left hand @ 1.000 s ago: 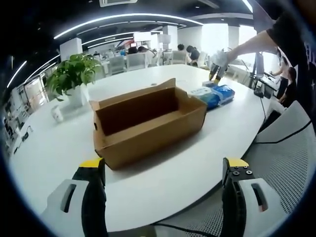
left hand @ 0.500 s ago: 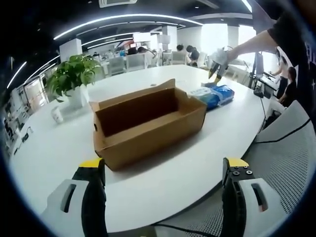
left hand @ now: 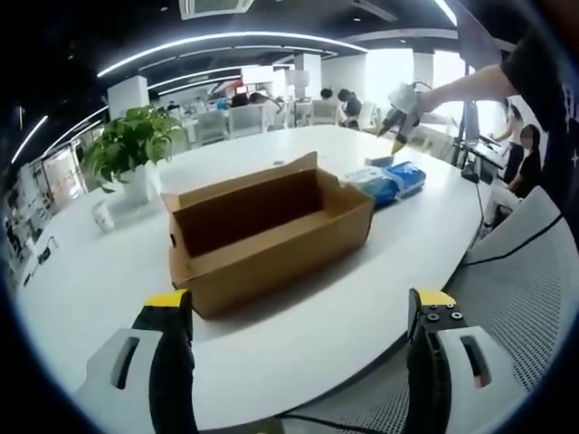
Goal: Operate the shoe box by opening the lid, removing the specified soft item, and placing it in the target area until the item is outside and the box remains undamaged.
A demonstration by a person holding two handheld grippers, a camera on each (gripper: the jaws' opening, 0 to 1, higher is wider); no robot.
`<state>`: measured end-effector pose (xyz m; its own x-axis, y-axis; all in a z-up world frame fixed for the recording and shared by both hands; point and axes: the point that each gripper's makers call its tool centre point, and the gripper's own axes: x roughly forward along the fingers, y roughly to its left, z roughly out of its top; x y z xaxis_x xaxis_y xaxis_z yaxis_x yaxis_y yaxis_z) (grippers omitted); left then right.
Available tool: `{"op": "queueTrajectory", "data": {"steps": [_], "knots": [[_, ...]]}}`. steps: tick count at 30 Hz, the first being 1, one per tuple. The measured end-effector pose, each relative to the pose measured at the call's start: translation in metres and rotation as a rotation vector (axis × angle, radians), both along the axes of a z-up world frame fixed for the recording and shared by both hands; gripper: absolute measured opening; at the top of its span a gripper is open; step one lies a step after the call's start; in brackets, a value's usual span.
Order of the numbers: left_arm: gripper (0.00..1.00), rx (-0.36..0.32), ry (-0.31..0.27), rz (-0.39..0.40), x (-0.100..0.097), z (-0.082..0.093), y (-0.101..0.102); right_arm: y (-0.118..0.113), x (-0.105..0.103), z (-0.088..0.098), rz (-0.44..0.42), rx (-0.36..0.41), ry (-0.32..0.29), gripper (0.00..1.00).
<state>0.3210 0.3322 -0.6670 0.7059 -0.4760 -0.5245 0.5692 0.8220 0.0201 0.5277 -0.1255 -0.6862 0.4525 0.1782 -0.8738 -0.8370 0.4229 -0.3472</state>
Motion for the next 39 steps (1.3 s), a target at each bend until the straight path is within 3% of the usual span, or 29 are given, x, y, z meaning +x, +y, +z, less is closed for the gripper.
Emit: {"op": "queueTrajectory", "data": {"steps": [3,13,19,21,27,30,39], "knots": [[0.98,-0.007,0.001,-0.002,0.000,0.001,-0.001,0.004,-0.002,0.010,-0.066,0.043,-0.023,0.60],[0.99,-0.026,0.004,-0.029,-0.002,0.002,-0.008,0.011,-0.025,0.017,-0.135,0.128,-0.008,0.74],[0.99,-0.049,0.023,-0.042,-0.003,0.001,-0.011,0.022,-0.039,0.026,-0.250,0.274,0.002,0.86],[0.99,-0.058,0.031,-0.040,-0.003,0.001,-0.010,0.023,-0.043,0.028,-0.261,0.283,0.001,0.89],[0.99,-0.070,0.058,-0.065,-0.003,-0.001,-0.015,0.035,-0.059,0.042,-0.319,0.356,-0.059,1.00],[0.99,-0.071,0.063,-0.086,0.000,-0.001,-0.017,0.043,-0.067,0.048,-0.351,0.412,-0.072,1.00],[0.99,-0.061,0.047,-0.128,0.015,0.009,-0.021,0.061,-0.084,0.062,-0.370,0.482,-0.130,1.00]]}}
